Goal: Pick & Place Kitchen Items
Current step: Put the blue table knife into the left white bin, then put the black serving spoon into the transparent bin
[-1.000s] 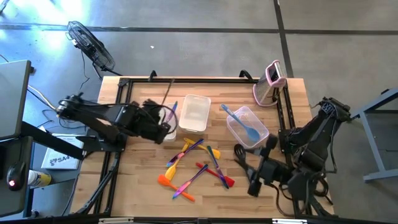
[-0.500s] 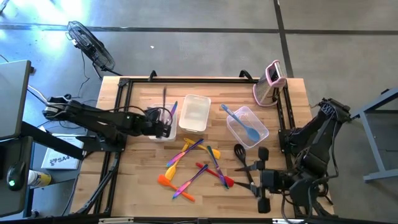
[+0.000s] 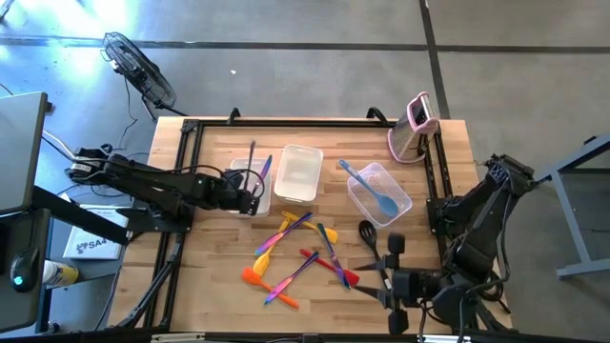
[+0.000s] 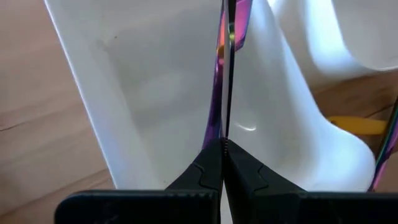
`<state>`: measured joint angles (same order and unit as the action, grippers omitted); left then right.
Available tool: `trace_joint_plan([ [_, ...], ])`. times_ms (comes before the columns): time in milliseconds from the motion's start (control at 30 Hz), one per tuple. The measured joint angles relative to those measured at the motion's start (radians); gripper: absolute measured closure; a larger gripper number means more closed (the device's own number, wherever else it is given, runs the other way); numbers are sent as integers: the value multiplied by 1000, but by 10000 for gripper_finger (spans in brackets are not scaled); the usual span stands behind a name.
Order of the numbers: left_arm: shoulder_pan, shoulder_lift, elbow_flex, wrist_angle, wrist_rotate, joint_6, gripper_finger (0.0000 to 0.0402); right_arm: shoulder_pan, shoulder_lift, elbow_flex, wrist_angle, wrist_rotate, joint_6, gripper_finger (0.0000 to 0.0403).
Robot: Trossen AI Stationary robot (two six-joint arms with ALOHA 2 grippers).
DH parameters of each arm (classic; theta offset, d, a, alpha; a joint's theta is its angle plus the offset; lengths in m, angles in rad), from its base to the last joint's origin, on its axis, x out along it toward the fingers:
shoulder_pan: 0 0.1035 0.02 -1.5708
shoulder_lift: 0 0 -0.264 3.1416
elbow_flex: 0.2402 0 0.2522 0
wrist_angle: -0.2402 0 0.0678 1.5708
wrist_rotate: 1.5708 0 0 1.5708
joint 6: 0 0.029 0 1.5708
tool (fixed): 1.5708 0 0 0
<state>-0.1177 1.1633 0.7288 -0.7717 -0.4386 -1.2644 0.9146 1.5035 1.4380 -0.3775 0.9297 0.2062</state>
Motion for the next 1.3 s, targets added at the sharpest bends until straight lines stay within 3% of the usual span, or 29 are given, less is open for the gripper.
trace_joint_plan([
  [367, 0, 0, -1, 16, 45, 0, 397, 2, 1, 0, 23, -50, 22, 243],
  [567, 0, 0, -61, 85, 97, -1, 393, 2, 1, 0, 23, -50, 55, 243],
  [900, 0, 0, -84, 129, 82, 29, 391, 2, 1, 0, 23, -50, 55, 243],
  [1300, 0, 0, -84, 139, -21, 30, 391, 2, 1, 0, 23, -51, 55, 243],
])
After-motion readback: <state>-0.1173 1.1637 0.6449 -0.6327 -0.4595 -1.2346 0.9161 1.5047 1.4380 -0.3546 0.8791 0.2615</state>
